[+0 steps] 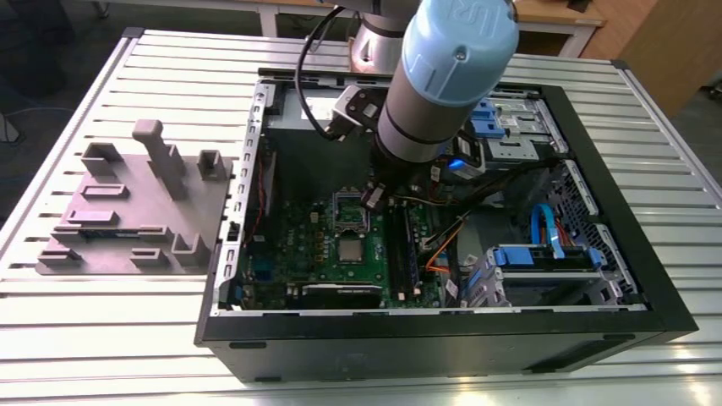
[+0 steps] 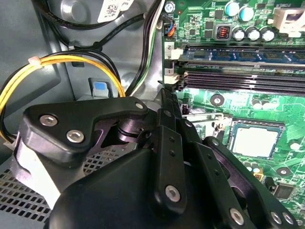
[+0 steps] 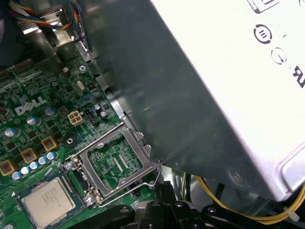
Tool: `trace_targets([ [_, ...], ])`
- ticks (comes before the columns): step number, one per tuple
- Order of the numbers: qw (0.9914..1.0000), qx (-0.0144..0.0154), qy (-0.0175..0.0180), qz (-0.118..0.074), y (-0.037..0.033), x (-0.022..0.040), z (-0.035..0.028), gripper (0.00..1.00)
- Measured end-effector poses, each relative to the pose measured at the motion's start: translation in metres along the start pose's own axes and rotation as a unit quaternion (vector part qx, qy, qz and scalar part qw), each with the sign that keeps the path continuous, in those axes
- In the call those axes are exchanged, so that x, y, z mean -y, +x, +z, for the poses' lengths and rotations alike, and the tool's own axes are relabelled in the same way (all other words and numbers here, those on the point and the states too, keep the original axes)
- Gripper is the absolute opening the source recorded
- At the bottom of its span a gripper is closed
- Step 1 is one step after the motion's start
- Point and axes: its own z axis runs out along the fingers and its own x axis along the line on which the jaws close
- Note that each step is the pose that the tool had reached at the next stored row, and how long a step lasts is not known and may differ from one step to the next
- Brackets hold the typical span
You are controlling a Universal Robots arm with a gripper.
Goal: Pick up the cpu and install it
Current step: 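Close the cpu cover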
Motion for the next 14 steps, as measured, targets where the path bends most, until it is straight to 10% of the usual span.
trace_targets([
  [14,1.0,0.0018,-0.0011,0.0,-0.0011,-0.0019,0.0047,0.11],
])
